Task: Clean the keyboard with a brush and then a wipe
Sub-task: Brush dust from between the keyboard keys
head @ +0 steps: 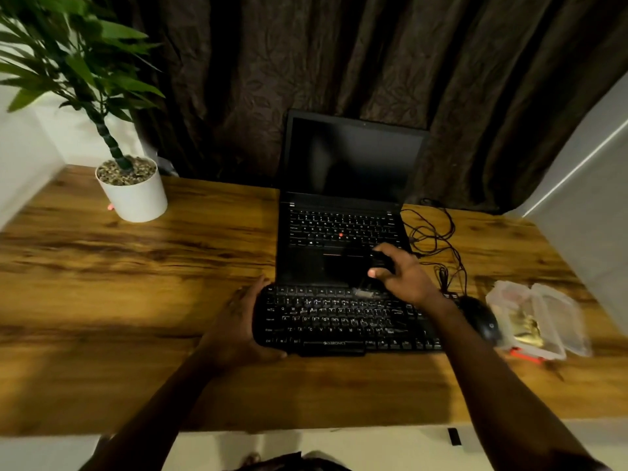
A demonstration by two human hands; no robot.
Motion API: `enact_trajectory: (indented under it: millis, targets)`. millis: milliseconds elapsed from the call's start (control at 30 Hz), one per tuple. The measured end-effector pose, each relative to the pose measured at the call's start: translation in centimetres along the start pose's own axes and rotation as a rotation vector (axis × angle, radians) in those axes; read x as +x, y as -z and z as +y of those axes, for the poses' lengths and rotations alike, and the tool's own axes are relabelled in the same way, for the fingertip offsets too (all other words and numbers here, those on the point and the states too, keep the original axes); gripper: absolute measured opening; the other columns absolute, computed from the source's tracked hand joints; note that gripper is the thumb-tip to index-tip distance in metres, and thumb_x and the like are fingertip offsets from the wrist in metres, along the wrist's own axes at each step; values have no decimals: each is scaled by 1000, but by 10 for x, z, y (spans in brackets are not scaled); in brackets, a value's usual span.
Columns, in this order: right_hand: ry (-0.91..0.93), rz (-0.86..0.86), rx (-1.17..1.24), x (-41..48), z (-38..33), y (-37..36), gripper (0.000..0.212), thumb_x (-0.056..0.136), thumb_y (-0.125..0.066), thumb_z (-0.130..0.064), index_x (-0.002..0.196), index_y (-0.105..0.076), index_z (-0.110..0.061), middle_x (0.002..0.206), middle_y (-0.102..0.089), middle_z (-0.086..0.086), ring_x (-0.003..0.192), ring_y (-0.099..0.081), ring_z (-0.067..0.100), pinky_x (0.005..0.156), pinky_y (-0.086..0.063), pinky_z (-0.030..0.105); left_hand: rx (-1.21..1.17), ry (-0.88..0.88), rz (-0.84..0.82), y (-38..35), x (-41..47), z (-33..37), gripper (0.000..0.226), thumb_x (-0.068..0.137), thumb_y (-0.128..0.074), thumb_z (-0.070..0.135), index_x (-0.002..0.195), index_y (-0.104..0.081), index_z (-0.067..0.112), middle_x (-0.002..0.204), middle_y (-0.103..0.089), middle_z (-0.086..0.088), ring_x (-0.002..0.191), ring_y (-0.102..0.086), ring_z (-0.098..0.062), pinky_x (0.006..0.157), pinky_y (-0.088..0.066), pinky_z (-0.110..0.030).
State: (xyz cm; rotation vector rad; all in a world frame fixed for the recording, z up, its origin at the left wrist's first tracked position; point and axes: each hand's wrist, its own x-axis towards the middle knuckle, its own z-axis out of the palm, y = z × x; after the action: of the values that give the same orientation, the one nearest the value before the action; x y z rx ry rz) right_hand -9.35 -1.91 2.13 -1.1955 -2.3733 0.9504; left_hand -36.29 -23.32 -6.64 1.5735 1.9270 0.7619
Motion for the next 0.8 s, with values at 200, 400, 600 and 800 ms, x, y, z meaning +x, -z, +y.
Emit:
enact_trajectory:
  millis: [200,400,600,800]
  targets:
    - [-12,-6,-84,-5,16,19,35,89,-70,-15,120,-55,-20,105,-63,0,94,-62,15,74,-53,29,2,-19,9,0,0,-1,147,41,-84,77,157,-6,31,160,-23,11,146,-23,-15,119,-25,-40]
    - [28,-12,-25,-1,2,5,29,90,-68,-11,113,-55,-23,103,-62,-4,92,-62,8,62,-48,11,2,5,6,-2,-1,-1,147,41,-83,79,156,-1,38,161,-21,12,148,-20,-18,120,-25,-46]
    - [-67,4,-55,-12,20,28,40,88,-70,-10,125,-54,-17,113,-58,2,104,-59,21,84,-55,36,0,-10,3,0,0,-3,146,40,-83,80,154,-1,42,161,-22,12,147,-22,-20,119,-27,-47]
    - [-18,2,-105,-11,3,14,35,89,-68,-9,121,-54,-16,101,-60,-1,87,-61,12,62,-50,15,-14,-50,21,0,0,-1,143,42,-85,76,156,-8,36,159,-25,11,143,-26,-12,116,-27,-37]
